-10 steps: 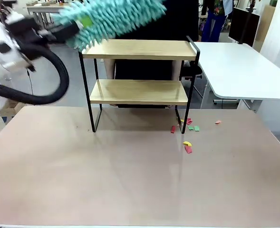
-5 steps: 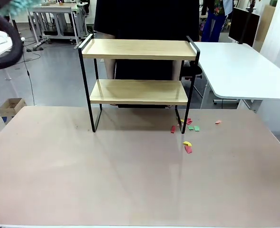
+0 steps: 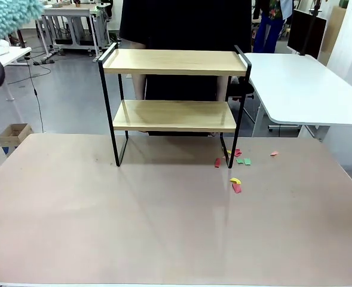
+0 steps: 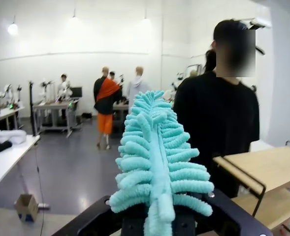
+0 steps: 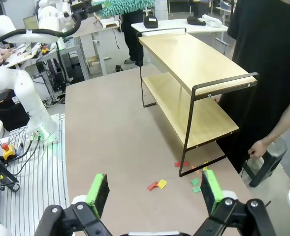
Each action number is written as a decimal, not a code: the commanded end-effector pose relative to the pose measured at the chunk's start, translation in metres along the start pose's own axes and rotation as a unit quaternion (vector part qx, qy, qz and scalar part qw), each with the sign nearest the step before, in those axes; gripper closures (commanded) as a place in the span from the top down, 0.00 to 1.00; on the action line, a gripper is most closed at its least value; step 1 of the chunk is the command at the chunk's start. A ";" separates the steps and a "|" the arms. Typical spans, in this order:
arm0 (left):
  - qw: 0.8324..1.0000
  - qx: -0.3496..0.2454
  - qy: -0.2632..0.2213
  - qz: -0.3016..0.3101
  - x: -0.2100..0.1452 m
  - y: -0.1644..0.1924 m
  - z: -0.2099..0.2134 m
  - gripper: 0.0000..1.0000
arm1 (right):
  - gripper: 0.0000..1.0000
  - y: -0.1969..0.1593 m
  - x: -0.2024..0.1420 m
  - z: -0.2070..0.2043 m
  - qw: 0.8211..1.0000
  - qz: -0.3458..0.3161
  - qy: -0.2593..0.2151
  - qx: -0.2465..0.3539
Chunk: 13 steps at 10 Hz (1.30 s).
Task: Clean the shelf.
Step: Hand the Duster back to the human.
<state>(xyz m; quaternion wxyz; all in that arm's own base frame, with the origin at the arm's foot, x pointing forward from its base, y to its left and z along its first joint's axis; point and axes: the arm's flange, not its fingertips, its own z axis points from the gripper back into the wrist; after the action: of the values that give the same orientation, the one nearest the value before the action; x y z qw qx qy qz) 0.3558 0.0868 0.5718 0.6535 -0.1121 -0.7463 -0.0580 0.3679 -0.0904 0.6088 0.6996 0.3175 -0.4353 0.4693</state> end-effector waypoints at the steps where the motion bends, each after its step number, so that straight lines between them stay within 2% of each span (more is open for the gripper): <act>1: 1.000 0.020 0.010 0.002 -0.025 -0.011 -0.009 0.17 | 1.00 -0.001 0.001 0.003 1.000 0.007 0.003 0.003; 4: 0.998 0.039 0.044 0.020 -0.082 -0.010 -0.007 0.17 | 1.00 -0.001 0.001 0.003 1.000 0.007 0.003 0.003; 6: 0.997 0.042 0.059 0.034 -0.106 -0.007 -0.001 0.17 | 1.00 -0.001 0.001 0.003 1.000 0.007 0.003 0.003; 9: 0.998 0.040 0.032 0.042 -0.104 -0.015 0.002 0.17 | 1.00 -0.001 0.001 0.003 1.000 0.007 0.003 0.003; 10: 0.995 0.045 0.075 0.045 -0.100 0.001 -0.007 0.17 | 1.00 -0.001 0.001 0.003 1.000 0.007 0.003 0.003; 13: 0.995 0.045 0.075 0.045 -0.100 0.001 -0.007 0.17 | 1.00 -0.001 0.001 0.003 1.000 0.007 0.003 0.003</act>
<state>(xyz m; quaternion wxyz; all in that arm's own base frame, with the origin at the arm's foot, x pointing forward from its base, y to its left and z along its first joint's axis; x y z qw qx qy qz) 0.3743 0.0782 0.4721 0.7147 -0.1141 -0.6901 0.0005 0.3680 -0.0902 0.6090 0.6996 0.3174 -0.4351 0.4695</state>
